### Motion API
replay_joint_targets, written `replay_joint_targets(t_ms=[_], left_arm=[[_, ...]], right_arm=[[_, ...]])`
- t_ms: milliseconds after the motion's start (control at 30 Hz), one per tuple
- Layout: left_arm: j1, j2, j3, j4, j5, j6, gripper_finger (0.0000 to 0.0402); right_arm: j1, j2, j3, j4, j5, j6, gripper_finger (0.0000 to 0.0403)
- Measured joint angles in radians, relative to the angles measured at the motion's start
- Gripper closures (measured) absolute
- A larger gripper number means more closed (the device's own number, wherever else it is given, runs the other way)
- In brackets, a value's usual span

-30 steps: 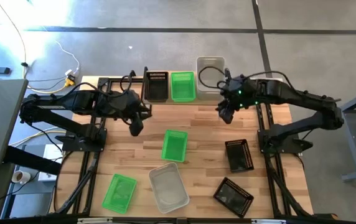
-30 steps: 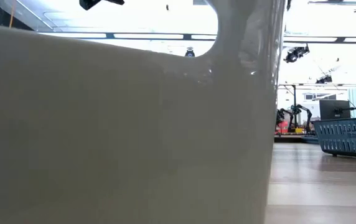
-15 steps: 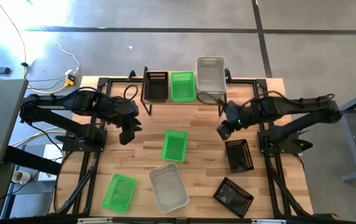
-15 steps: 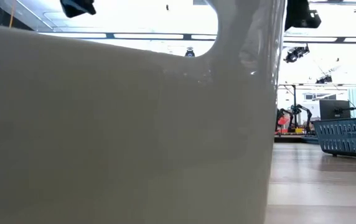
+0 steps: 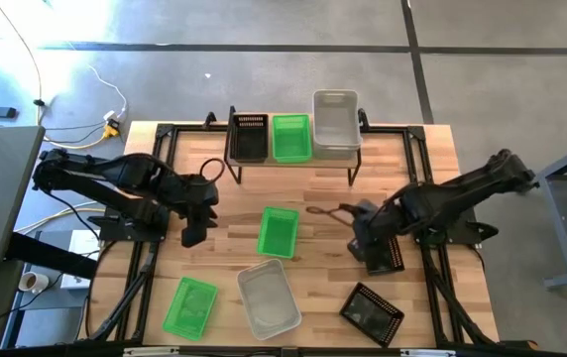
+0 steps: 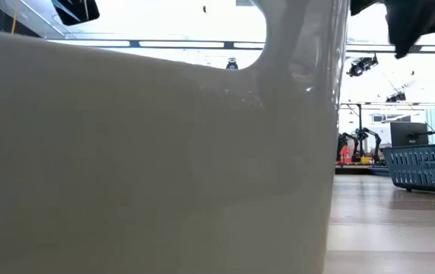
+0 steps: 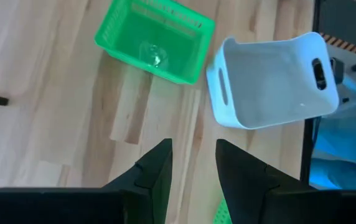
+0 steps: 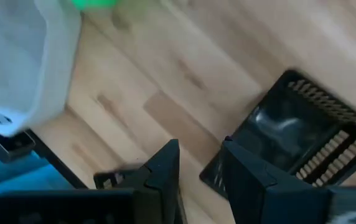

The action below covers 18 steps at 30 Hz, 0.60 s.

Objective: Stack baskets on shelf by color
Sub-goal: Stack the top black bin on top of the black bin on the shelf

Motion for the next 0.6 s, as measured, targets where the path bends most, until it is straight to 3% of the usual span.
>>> replay_joint_targets(t_ms=[233,600], left_arm=[[-0.043,0.0,0.0,0.003,-0.001,-0.086,0.0289],[-0.108,0.0,0.0,0.01,-0.004,-0.207,0.0289]], right_arm=[[0.101,0.058,0.0,-0.027,-0.001,0.106,0.03],[0.178,0.081,0.0,-0.313,0.034,0.404,0.03]])
